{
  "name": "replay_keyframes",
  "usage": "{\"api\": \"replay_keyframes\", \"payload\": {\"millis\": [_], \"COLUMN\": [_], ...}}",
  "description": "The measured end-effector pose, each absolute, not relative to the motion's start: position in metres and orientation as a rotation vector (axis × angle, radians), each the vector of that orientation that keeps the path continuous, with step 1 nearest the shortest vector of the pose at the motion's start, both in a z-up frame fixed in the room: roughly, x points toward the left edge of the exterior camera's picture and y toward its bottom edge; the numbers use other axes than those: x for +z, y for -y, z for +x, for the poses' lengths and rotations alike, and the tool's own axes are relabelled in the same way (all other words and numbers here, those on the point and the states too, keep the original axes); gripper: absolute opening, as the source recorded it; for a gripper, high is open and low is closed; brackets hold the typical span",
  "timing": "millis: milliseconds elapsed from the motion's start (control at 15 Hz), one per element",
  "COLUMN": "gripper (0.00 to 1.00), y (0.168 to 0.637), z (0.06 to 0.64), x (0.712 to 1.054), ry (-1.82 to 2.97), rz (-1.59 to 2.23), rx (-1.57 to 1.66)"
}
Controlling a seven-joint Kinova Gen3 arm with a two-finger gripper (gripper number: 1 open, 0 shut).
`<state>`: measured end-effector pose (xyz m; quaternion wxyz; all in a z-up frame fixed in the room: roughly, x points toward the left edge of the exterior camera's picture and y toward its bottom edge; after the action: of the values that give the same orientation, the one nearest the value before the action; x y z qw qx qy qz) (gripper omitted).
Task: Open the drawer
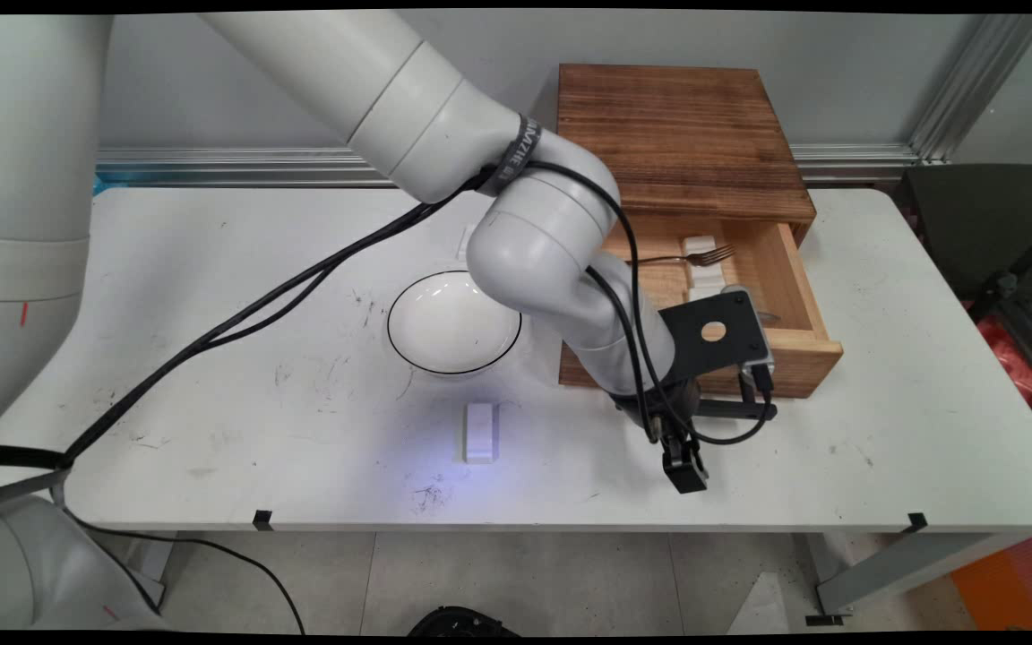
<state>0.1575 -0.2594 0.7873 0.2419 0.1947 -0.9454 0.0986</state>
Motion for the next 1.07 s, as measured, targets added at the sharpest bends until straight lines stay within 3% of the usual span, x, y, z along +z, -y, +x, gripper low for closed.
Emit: {"api": "replay_keyframes", "payload": {"millis": [1067], "gripper": [1.00], "y": [0.230], "z": [0.151], "x": [0.791], "ry": [2.592], "rz": [0.523], "rx": [0.211]}}
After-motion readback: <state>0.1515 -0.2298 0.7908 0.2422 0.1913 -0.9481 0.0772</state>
